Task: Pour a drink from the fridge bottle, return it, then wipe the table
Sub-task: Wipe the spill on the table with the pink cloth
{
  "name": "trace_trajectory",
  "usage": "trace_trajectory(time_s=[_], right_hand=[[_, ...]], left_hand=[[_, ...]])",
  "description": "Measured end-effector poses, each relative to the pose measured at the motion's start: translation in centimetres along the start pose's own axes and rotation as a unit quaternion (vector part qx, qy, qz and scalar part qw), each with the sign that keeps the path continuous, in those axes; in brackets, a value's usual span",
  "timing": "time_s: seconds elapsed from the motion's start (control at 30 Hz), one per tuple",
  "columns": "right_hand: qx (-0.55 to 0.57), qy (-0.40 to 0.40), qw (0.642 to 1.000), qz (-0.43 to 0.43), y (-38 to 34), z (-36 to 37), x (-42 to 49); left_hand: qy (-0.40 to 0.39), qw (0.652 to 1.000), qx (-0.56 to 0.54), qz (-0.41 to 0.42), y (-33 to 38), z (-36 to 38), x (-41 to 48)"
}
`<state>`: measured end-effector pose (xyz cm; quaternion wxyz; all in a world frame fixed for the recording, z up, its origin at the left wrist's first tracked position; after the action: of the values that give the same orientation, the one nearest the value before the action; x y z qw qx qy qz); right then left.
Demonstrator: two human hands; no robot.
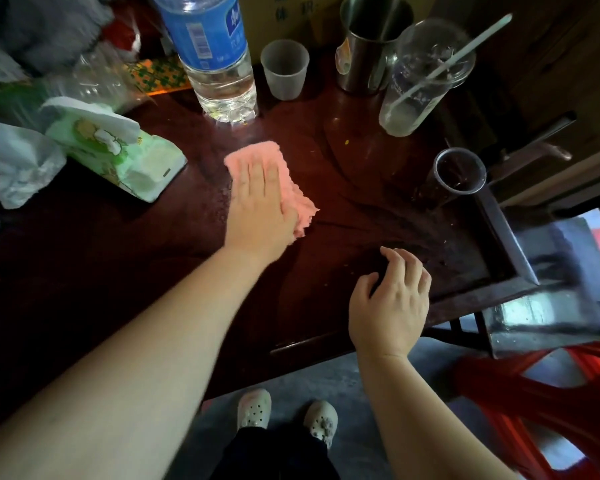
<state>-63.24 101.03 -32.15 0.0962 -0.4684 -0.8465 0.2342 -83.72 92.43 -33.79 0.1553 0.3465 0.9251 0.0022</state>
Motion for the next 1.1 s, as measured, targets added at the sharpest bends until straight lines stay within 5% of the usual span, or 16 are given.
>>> trace_trajectory(time_s=[0.13, 0.43, 0.6, 0.77, 1.1], right_hand=[[0.0, 0.001, 1.0, 0.001, 0.0, 0.0, 0.0], [0.002, 0.011, 1.0, 0.0, 0.1, 0.0, -0.1], [0.005, 0.014, 1.0, -0.002, -0.1, -0.1, 0.0], [0.004, 0.015, 1.0, -0.004, 0.1, 0.0, 0.0], [0.006, 0.012, 1.0, -0.004, 0.1, 0.0, 0.0]], left_hand=[[-0.074, 0.994, 0.019, 0.077, -0.9, -2.0, 1.5], [-0.083, 0.974, -0.076, 0.195, 1.5, -1.2, 1.6], [-0.031, 0.977, -0.083, 0.192, 1.0, -1.5, 2.0], [0.017, 0.993, -0.093, 0.068, -0.4, -1.4, 2.6], [0.008, 0.987, -0.113, 0.113, 1.1, -1.2, 2.2]])
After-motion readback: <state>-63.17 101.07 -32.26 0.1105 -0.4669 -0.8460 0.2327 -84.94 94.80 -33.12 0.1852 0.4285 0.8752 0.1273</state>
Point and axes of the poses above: each hand's wrist, its own x-axis towards the middle knuckle, its own z-axis out of the palm, y = z × x, the point moved 7 cm from there along x, towards the middle knuckle, and after that the axes turned 11 degrees about -y, right-handed, at the moved point
